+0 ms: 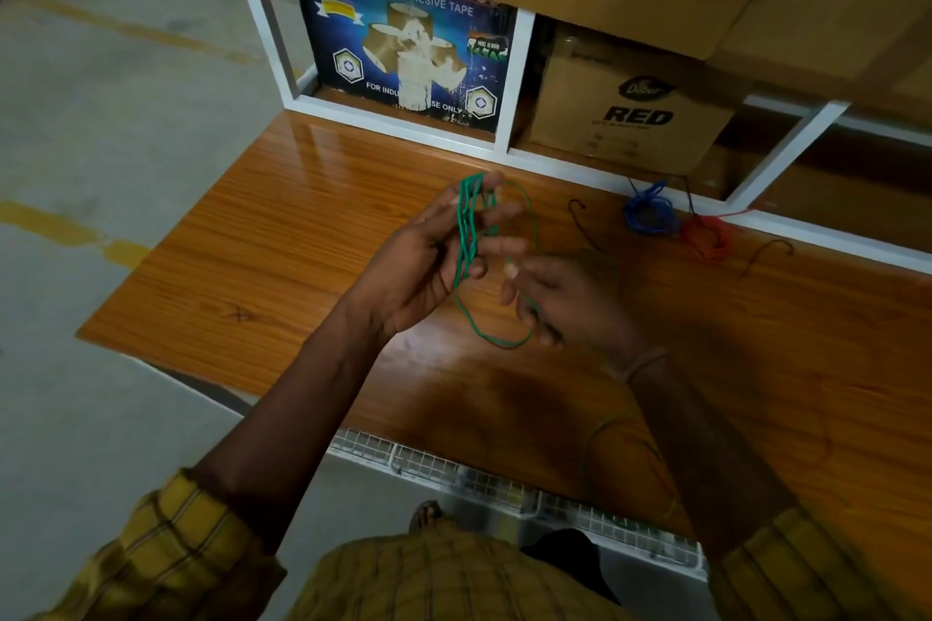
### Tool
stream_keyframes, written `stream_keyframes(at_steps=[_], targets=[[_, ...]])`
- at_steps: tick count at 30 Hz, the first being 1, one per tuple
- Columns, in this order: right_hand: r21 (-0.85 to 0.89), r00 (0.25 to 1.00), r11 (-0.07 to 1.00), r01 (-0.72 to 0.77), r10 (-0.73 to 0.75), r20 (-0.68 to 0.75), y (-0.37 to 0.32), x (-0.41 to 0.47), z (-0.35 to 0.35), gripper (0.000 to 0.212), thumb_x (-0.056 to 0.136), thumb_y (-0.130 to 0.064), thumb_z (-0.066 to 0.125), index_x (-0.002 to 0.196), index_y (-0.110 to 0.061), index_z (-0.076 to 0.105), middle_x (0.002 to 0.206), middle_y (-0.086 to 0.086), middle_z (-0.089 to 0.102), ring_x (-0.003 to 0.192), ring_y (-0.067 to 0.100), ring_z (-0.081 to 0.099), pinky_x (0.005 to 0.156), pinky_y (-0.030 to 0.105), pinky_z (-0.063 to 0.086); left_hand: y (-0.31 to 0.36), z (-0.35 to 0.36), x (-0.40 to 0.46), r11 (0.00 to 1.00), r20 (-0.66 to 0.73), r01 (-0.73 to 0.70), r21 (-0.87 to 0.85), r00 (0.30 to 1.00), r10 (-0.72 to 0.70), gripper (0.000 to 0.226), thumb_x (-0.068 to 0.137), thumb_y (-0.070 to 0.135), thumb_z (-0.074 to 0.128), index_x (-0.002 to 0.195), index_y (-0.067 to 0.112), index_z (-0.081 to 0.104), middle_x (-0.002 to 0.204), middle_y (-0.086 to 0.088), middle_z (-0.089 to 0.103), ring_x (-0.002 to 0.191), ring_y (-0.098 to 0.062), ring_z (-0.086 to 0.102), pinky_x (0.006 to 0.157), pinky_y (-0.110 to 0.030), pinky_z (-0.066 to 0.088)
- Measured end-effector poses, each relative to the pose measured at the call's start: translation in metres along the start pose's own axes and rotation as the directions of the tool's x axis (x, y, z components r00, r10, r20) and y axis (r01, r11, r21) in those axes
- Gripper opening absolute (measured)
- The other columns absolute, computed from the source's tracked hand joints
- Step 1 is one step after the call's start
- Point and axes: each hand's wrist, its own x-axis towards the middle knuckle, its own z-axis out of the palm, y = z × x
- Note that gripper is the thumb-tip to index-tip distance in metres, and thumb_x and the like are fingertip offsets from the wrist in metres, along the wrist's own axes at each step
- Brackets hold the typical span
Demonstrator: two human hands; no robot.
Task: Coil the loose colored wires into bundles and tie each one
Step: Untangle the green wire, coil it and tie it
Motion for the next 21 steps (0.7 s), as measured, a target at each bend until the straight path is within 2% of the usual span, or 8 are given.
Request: stream_keyframes(at_steps=[3,6,8,10,13,15,18,21], targets=[[-0.063,0.994,0.998,-0.019,0.026,0.107,0.005,-0.012,0.021,0.031,0.110,-0.023,0.042,0.094,-0.005,0.062,0.057,0.010,0.056,0.034,0.019,0.046,0.035,0.020,0.035,0.003,-0.004,0.010,0.994,-0.089,-0.087,-0.062,0.993,0.081,0.041,0.116,0.022,0.029,0.153,0.013,0.042,0.150,-0.025,0.048,0.132,-0.044,0.061,0.081,-0.028,0.063],[-0.093,0.985,0.993,0.067,-0.051,0.162,0.004,-0.024,0.032,0.020,0.107,-0.021,0.050,0.098,-0.009,0.063,0.059,0.016,0.061,0.037,0.022,0.049,0.039,0.024,0.039,0.003,-0.006,0.021,0.994,-0.193,-0.111,-0.017,0.975,0.106,0.039,0.116,0.022,0.030,0.152,0.013,0.041,0.143,-0.020,0.041,0.133,-0.050,0.058,0.103,-0.041,0.057],[-0.092,0.977,0.989,0.117,-0.098,0.188,-0.002,-0.031,0.031,0.011,0.102,-0.024,0.061,0.101,-0.013,0.063,0.062,0.018,0.066,0.040,0.023,0.055,0.042,0.028,0.044,-0.001,-0.002,0.025,0.990,-0.256,-0.077,0.118,0.961,0.106,0.041,0.116,0.021,0.031,0.154,0.010,0.040,0.149,-0.014,0.042,0.129,-0.048,0.062,0.109,-0.046,0.054],[-0.011,0.962,0.993,0.118,-0.112,0.247,-0.012,-0.036,0.023,0.014,0.101,-0.020,0.065,0.104,-0.006,0.064,0.065,0.020,0.070,0.048,0.027,0.064,0.048,0.029,0.049,-0.009,-0.002,0.027,0.934,-0.260,-0.058,0.354,0.953,0.157,0.040,0.116,0.021,0.033,0.155,0.014,0.040,0.152,-0.005,0.045,0.124,-0.042,0.067,0.109,-0.046,0.054],[0.101,0.916,0.982,0.157,-0.183,0.358,-0.026,-0.044,-0.002,0.019,0.101,-0.008,0.063,0.102,0.010,0.066,0.070,0.021,0.073,0.059,0.028,0.068,0.060,0.026,0.054,-0.017,-0.010,0.028,0.710,-0.189,-0.053,0.702,0.947,0.258,0.038,0.115,0.027,0.036,0.152,0.020,0.040,0.150,0.001,0.045,0.120,-0.034,0.068,0.107,-0.045,0.056],[0.141,0.892,0.961,0.239,-0.275,0.359,-0.033,-0.050,-0.022,0.016,0.101,-0.006,0.061,0.100,0.008,0.067,0.070,0.025,0.070,0.058,0.027,0.066,0.064,0.022,0.053,-0.016,-0.014,0.028,0.668,-0.169,-0.042,0.743,0.954,0.248,0.038,0.115,0.029,0.036,0.152,0.021,0.040,0.153,-0.003,0.041,0.117,-0.033,0.069,0.104,-0.042,0.058],[0.239,0.865,0.918,0.317,-0.383,0.325,-0.041,-0.051,-0.048,0.020,0.100,-0.013,0.059,0.104,0.004,0.068,0.070,0.040,0.060,0.053,0.031,0.060,0.064,0.023,0.055,-0.015,-0.012,0.024,0.697,-0.160,-0.015,0.717,0.970,0.184,0.038,0.116,0.025,0.036,0.153,0.018,0.038,0.152,-0.002,0.045,0.109,-0.026,0.074,0.094,-0.031,0.059],[0.267,0.850,0.887,0.377,-0.446,0.281,-0.051,-0.044,-0.074,0.016,0.097,-0.020,0.064,0.099,-0.006,0.072,0.070,0.033,0.063,0.047,0.025,0.055,0.053,0.022,0.052,-0.013,-0.005,0.021,0.698,-0.120,0.016,0.716,0.988,0.101,0.036,0.116,0.021,0.036,0.151,0.015,0.040,0.148,-0.006,0.050,0.095,-0.020,0.077,0.081,-0.026,0.059]])
